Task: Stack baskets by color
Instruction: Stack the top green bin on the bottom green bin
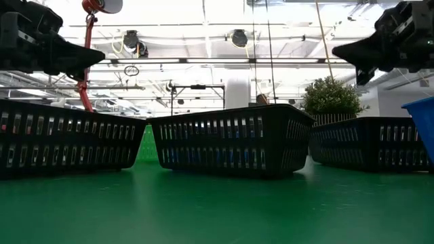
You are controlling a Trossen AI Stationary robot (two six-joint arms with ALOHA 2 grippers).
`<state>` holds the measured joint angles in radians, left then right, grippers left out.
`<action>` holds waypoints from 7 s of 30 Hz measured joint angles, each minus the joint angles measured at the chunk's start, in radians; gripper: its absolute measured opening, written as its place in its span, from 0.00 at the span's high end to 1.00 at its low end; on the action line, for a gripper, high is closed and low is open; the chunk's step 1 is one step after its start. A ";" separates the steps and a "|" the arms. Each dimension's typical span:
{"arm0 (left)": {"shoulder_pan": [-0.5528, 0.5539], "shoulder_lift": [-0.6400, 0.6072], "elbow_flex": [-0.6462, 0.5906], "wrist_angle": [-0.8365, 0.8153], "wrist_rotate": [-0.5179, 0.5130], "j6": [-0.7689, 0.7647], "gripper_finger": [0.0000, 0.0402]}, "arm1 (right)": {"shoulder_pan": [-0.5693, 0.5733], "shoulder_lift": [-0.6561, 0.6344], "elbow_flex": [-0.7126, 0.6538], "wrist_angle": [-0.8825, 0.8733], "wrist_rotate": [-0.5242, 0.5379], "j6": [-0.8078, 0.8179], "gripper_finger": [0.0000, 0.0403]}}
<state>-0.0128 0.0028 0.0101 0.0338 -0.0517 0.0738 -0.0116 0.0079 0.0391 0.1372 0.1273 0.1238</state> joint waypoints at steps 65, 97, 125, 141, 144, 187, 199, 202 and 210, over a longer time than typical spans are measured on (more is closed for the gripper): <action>0.001 0.342 0.576 -0.168 -0.081 -0.149 0.92 | -0.001 1.086 1.783 -1.063 -0.024 -0.091 1.00; -0.029 1.179 1.441 -0.384 -0.176 -0.213 0.92 | -0.015 1.086 1.522 -0.935 -0.020 0.307 1.00; -0.120 1.162 1.441 -0.873 -0.197 -0.661 0.92 | -0.153 1.546 1.890 -1.170 0.157 0.393 1.00; -0.016 1.162 1.441 -0.907 -0.274 -0.707 0.92 | -0.520 1.688 1.652 -1.212 -0.211 0.333 0.85; 0.005 1.162 1.441 -0.906 -0.273 -0.666 0.92 | -0.562 1.693 1.583 -1.152 -0.237 0.319 0.83; 0.259 1.162 1.440 -0.984 -0.260 -0.499 0.92 | -0.681 1.849 1.434 -1.066 -0.196 0.233 0.98; 0.243 1.162 1.440 -0.983 -0.254 -0.544 0.92 | -0.567 1.521 1.434 -1.321 -0.207 0.506 0.99; 0.232 1.162 1.440 -0.983 -0.253 -0.546 0.92 | -0.509 1.430 1.435 -1.385 -0.207 0.602 1.00; 0.216 1.162 1.440 -0.960 -0.253 -0.584 0.92 | -0.306 1.243 1.435 -1.478 -0.198 0.903 1.00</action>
<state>0.2030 1.1648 1.4502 -0.9259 -0.3046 -0.5107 -0.3174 1.2505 1.4738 -1.3409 -0.0708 1.0272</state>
